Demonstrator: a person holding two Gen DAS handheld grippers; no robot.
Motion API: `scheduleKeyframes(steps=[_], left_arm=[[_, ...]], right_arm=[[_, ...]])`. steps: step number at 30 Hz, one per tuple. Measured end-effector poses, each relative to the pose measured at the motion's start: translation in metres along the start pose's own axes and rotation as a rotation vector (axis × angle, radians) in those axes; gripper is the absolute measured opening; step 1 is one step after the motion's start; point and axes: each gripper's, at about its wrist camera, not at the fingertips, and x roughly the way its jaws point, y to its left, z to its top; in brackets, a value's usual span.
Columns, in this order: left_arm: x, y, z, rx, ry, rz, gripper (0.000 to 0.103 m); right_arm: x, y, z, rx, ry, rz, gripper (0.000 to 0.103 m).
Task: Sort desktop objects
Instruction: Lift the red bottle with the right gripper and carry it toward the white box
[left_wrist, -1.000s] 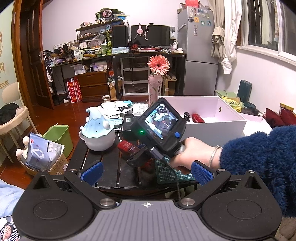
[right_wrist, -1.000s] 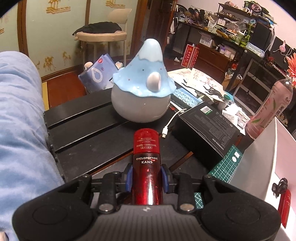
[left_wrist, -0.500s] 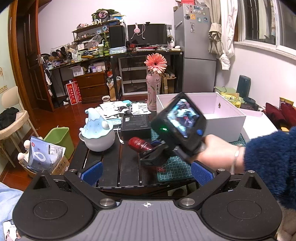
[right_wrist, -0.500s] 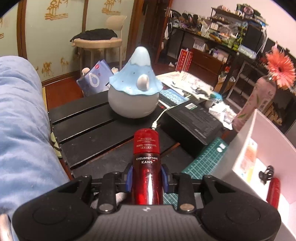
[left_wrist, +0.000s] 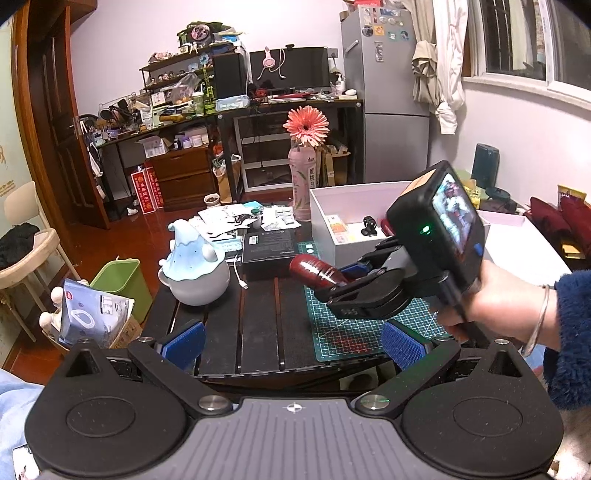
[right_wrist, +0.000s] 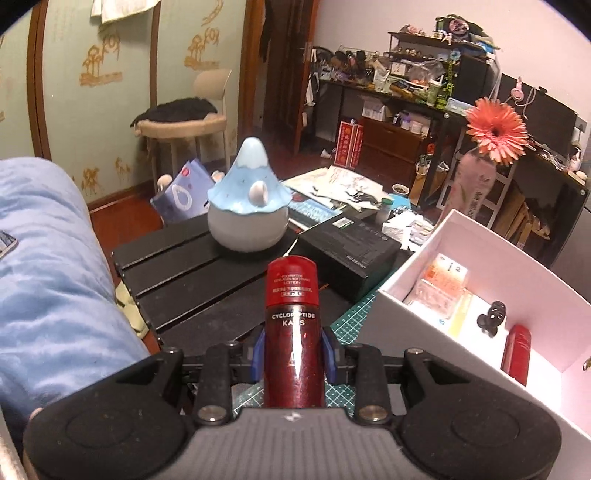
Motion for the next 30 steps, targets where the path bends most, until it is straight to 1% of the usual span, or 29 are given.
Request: scheduleKeyframes(steps=[9,24,27,30], left_arm=[[0.004,-0.004,0.002,0.02,0.017,-0.003,0.103],[0.008,-0.014,0.003,0.093,0.031,0.011,0.103],[0.008,-0.017,0.003,0.104,0.035,0.016,0.103],[0.009,-0.02,0.003,0.118,0.038,0.022,0.103]], right_arm=[[-0.02,-0.013,-0.002,0.032,-0.044,0.018,0.029],[-0.054,-0.043,0.001,0.114,-0.151,-0.029,0.029],[-0.059,-0.049,0.001,0.114,-0.161,-0.049,0.029],[-0.061,-0.058,0.0,0.147,-0.167,-0.044,0.029]])
